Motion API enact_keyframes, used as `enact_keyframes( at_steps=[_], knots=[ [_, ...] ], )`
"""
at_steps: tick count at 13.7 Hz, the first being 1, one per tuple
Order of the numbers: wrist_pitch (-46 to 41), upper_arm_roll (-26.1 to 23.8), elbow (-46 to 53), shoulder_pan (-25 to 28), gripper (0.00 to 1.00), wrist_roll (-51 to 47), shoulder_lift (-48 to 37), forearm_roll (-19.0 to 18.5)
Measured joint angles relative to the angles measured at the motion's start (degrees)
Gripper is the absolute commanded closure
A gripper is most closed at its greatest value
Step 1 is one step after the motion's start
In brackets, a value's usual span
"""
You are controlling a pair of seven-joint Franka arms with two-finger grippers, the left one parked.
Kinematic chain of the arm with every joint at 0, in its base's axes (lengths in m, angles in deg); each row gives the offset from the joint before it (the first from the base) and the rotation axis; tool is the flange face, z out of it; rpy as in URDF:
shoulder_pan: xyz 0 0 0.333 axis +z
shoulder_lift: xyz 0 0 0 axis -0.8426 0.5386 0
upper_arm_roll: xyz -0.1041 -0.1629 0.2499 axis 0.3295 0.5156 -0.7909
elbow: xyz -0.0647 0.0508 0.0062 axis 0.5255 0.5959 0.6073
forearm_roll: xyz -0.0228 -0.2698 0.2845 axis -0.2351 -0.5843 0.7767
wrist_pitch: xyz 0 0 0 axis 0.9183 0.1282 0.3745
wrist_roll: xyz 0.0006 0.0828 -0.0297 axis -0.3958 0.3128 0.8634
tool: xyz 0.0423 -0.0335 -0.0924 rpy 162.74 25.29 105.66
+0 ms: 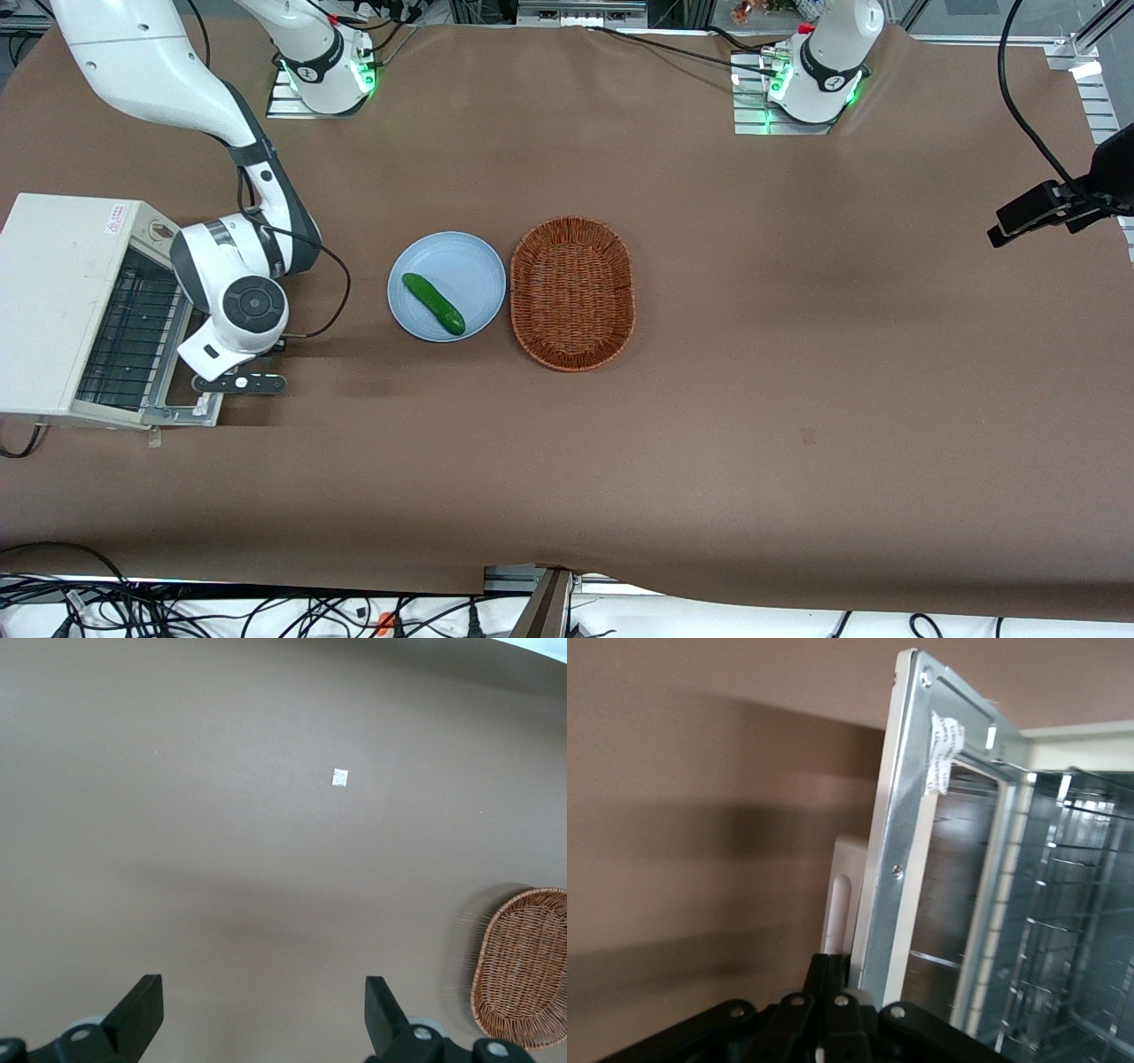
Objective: Open oven door with right arm only
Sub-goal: 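Pull the oven door handle outward and down with the right gripper, then release the door and raise the right gripper away from the oven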
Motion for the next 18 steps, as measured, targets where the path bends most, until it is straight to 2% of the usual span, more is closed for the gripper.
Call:
enact_keyframes(
  at_steps=[6,12,13,14,15,18],
  knots=[
    [3.81,0.06,0.11,-0.63,1.00,-0.14,3.04,0.71],
    [3.69,-1.28,0.28,-1.34,1.00,0.57,2.53,11.26],
    [3.55,-2.12,0.32,-1.31,0.50,0.57,1.95,12.67],
    [3.39,-2.96,0.43,-1.28,0.10,0.57,1.16,14.07],
    [3.10,-3.55,0.69,-1.25,0.00,0.57,0.06,15.64],
    [-1.98,-3.90,2.02,-1.26,0.00,4.77,-5.13,19.21]
  ],
)
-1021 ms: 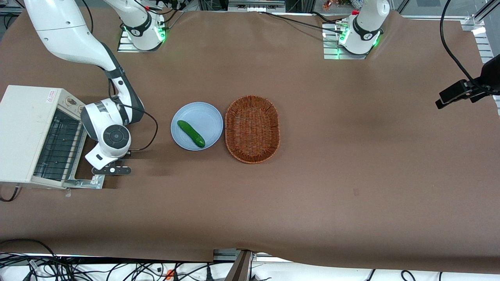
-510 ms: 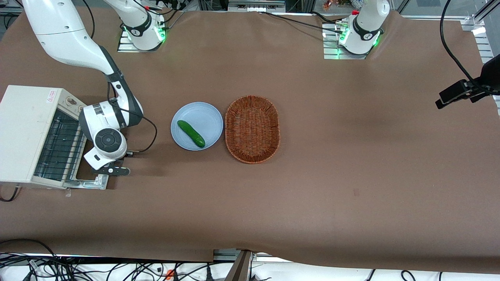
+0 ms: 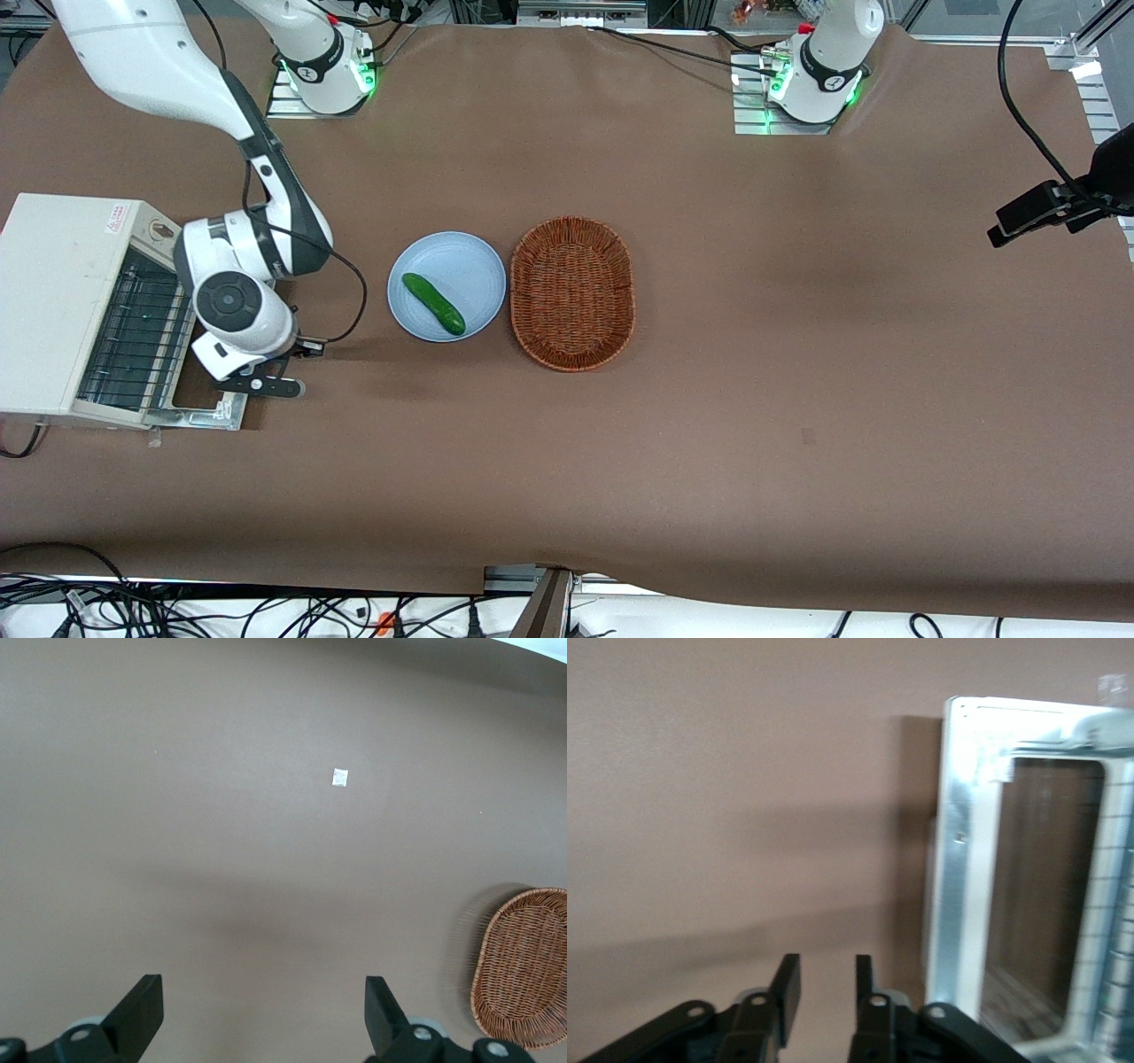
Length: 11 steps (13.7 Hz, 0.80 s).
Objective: Open oven door with right arm only
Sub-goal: 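Release the door and raise the right gripper away from the oven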
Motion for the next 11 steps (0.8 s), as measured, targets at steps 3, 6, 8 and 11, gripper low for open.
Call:
enact_keyframes(
  at_steps=[3,6,8,11],
  knots=[
    [-10.15,0.62,2.93,-0.14,0.00,7.45,-5.89,13.12],
    [-23.53,5.85,8.87,-0.39,0.00,16.66,-11.09,24.82],
    [-31.33,9.09,15.07,-0.83,0.00,19.13,-12.47,26.45],
    [-33.49,12.03,20.20,-1.82,0.00,20.10,-13.86,26.97]
  ],
)
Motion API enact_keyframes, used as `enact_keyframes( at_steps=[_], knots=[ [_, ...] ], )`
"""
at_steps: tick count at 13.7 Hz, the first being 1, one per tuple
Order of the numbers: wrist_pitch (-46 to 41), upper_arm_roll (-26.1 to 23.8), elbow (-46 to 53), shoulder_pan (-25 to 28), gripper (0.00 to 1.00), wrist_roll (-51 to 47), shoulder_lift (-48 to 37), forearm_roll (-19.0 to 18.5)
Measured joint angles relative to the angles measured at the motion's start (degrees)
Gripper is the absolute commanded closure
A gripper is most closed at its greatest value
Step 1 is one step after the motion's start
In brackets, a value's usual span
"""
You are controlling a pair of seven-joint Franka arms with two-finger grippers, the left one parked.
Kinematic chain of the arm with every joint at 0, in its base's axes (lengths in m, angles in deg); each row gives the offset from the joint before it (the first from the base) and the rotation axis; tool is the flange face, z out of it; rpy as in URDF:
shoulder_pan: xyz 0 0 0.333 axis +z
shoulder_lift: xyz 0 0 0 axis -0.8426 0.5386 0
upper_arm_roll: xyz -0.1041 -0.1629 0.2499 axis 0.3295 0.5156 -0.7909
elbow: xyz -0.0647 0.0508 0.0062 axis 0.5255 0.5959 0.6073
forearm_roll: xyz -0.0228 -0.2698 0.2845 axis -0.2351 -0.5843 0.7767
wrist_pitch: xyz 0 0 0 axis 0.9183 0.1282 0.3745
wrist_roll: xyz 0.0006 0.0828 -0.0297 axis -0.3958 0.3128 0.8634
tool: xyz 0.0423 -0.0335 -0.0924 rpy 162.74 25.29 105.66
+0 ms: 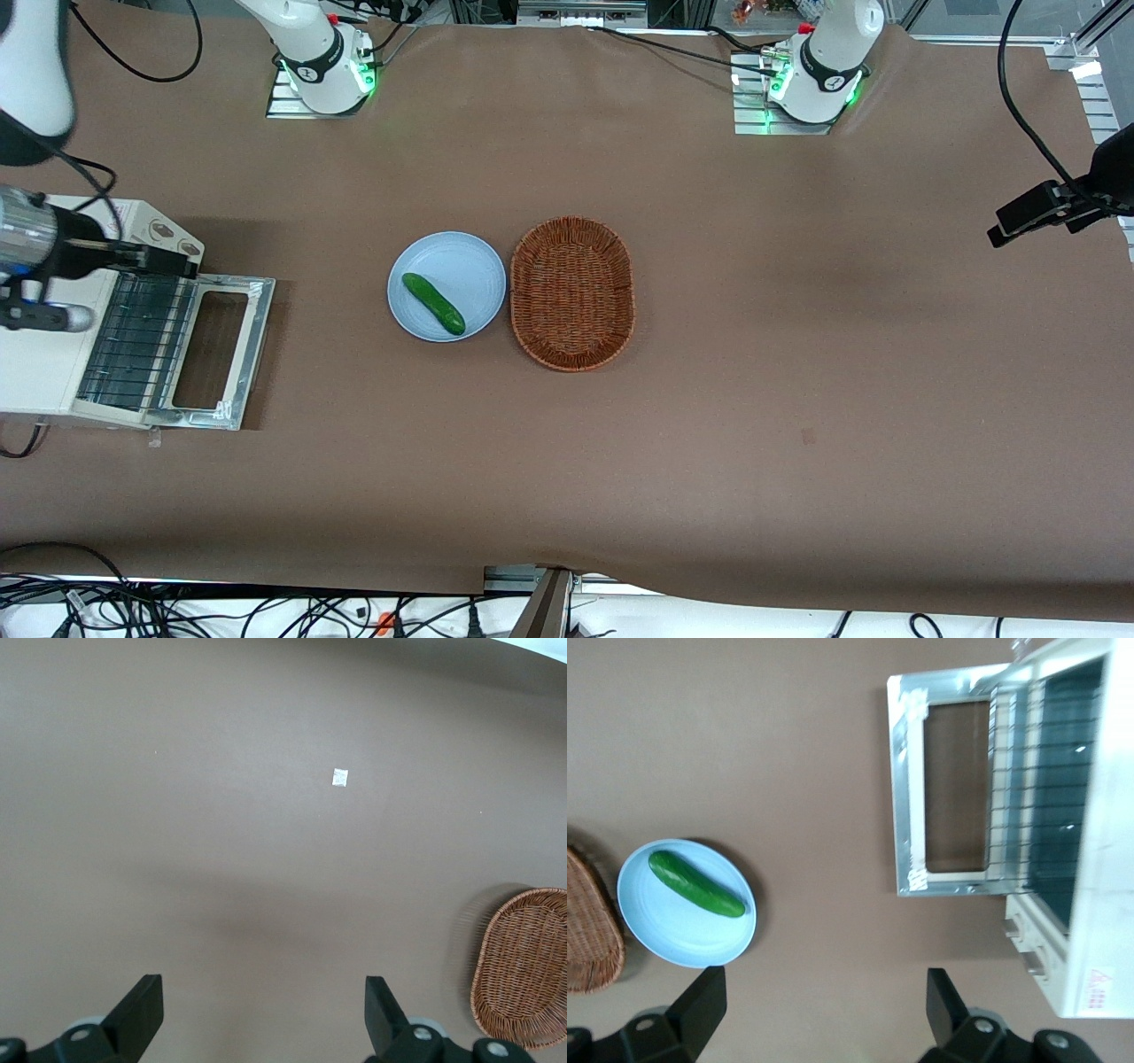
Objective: Open oven door with right arm only
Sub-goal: 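Release the door and raise the right gripper away from the oven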
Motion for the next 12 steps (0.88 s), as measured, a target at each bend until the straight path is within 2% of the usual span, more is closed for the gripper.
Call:
enact_keyframes(
  at_steps=[2,6,12],
  knots=[
    [0.40,0.06,0.06,-0.66,0.00,0.00,-2.89,-0.21],
    [0.90,-0.24,-11.47,-0.63,0.00,0.10,-11.90,-2.84],
    [2.00,-1.89,-13.78,-0.57,0.00,0.09,-13.11,-3.50]
  ],
)
